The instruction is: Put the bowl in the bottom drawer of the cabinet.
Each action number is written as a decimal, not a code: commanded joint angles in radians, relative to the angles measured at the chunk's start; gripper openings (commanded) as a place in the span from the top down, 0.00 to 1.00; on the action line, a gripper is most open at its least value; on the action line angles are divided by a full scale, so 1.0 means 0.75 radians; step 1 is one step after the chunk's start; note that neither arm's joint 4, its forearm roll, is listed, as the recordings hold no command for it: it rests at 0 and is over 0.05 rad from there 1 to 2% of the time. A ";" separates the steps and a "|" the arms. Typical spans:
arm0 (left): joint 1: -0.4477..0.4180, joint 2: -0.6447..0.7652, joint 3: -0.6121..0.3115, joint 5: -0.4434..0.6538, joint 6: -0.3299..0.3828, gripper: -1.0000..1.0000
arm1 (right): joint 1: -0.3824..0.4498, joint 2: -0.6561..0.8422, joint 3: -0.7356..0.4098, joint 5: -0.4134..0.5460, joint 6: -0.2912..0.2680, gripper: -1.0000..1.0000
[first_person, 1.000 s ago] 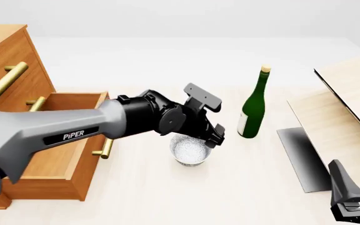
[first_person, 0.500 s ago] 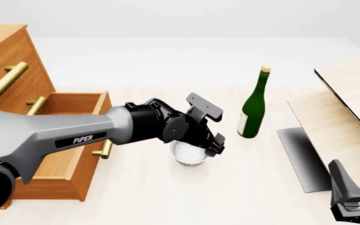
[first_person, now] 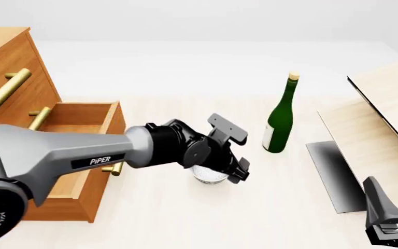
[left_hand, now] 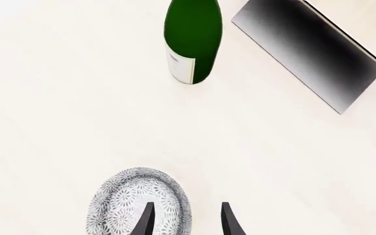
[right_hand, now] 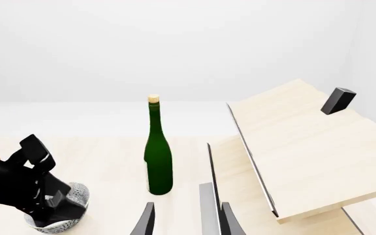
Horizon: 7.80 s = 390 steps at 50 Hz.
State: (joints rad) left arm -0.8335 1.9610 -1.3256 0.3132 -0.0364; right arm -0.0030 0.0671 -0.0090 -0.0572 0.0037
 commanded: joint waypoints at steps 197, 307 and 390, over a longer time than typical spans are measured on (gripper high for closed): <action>0.165 -0.120 0.080 -0.103 0.103 1.00 | 0.000 0.000 0.000 0.000 0.000 0.00; 0.468 -0.904 0.554 -0.224 0.058 1.00 | 0.000 0.000 0.000 0.000 0.000 0.00; 0.870 -1.092 0.871 -0.372 -0.201 1.00 | 0.000 0.000 0.000 0.000 0.000 0.00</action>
State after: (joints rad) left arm -0.2026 1.1320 -0.6833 0.0573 -0.1805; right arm -0.0030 0.0671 -0.0090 -0.0572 0.0036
